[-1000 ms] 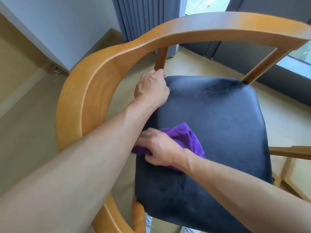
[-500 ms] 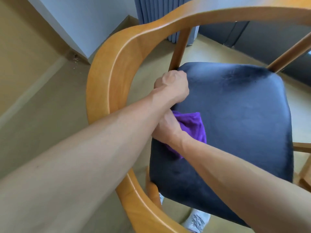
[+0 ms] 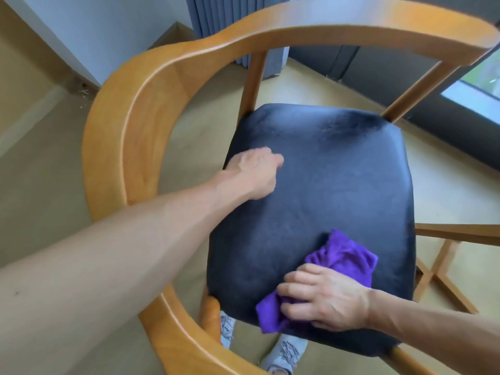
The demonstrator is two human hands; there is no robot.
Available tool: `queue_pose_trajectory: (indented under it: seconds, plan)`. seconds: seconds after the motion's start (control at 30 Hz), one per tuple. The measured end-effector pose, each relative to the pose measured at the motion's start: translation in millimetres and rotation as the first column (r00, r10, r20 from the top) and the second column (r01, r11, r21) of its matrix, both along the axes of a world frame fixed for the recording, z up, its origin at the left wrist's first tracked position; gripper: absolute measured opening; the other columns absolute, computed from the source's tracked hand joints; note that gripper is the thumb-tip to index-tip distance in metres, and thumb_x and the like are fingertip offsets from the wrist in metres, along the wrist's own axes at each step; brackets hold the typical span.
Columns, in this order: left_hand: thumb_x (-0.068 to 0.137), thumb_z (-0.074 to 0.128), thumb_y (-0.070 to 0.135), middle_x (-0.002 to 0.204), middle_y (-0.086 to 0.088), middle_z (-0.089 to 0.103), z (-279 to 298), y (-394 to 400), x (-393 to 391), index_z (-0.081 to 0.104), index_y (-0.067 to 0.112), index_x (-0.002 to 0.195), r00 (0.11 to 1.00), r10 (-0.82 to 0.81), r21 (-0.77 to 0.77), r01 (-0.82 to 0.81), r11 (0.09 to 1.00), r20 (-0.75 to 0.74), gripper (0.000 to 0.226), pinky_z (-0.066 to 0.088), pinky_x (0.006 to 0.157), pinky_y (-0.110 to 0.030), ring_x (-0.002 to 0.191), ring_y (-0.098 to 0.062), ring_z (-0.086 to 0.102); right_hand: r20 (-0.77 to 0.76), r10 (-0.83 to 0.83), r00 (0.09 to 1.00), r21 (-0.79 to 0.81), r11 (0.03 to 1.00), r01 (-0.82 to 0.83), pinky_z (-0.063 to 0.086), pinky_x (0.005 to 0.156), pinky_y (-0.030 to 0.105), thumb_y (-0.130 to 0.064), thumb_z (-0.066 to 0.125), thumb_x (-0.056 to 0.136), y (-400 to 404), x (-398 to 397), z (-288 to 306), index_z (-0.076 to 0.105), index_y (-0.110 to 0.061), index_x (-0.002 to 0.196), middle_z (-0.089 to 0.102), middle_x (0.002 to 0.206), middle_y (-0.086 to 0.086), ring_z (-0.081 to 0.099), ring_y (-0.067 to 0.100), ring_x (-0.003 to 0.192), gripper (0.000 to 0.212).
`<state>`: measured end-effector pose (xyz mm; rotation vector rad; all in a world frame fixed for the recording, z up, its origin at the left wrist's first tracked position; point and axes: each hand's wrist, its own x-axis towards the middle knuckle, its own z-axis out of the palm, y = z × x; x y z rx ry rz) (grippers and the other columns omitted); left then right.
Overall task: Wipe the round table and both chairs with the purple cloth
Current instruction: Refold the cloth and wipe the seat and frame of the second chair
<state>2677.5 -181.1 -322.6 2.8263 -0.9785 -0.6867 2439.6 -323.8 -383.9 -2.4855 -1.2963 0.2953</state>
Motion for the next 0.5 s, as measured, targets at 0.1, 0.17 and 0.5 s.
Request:
queue_pose_trajectory:
  seconds: [0.1, 0.17, 0.5]
  plan:
    - [0.100, 0.041, 0.020, 0.128, -0.005, 0.050, -14.8, -2.0, -11.5, 0.053, 0.022, 0.132, 0.994, -0.098, 0.029, 0.099, 0.995, -0.049, 0.034, 0.044, 0.083, -0.040, 0.116, -0.030, 0.052, 0.084, -0.498, 0.863, -0.074, 0.861, 0.504, 0.045, 0.085, 0.043, -0.015, 0.067, 0.076, -48.7, 24.2, 1.2, 0.056, -0.018, 0.118, 0.054, 0.127, 0.007, 0.054, 0.036, 0.108, 0.044]
    - [0.103, 0.040, 0.026, 0.128, -0.005, 0.050, -20.7, -3.0, -12.7, 0.051, 0.020, 0.131, 0.998, -0.055, -0.006, 0.055, 0.998, -0.034, 0.031, 0.042, 0.082, -0.040, 0.117, -0.029, 0.050, 0.060, -0.873, 0.484, -0.036, 0.482, 0.875, 0.045, 0.085, 0.047, -0.008, 0.069, 0.073, -64.1, 61.8, 10.4, 0.055, -0.015, 0.118, 0.052, 0.123, 0.008, 0.052, 0.039, 0.105, 0.047]
    - [0.095, 0.035, 0.067, 0.162, 0.000, 0.018, -33.5, -34.6, -30.5, 0.013, 0.038, 0.156, 0.915, 0.402, -0.293, -0.396, 0.870, -0.042, 0.071, 0.041, 0.101, -0.049, 0.136, -0.030, 0.038, -0.864, -0.384, -0.326, -0.089, -0.521, 0.849, 0.042, 0.108, 0.049, -0.052, 0.036, 0.099, -13.0, 196.8, 40.8, 0.062, -0.021, 0.122, 0.059, 0.128, 0.001, 0.054, 0.025, 0.120, 0.047]
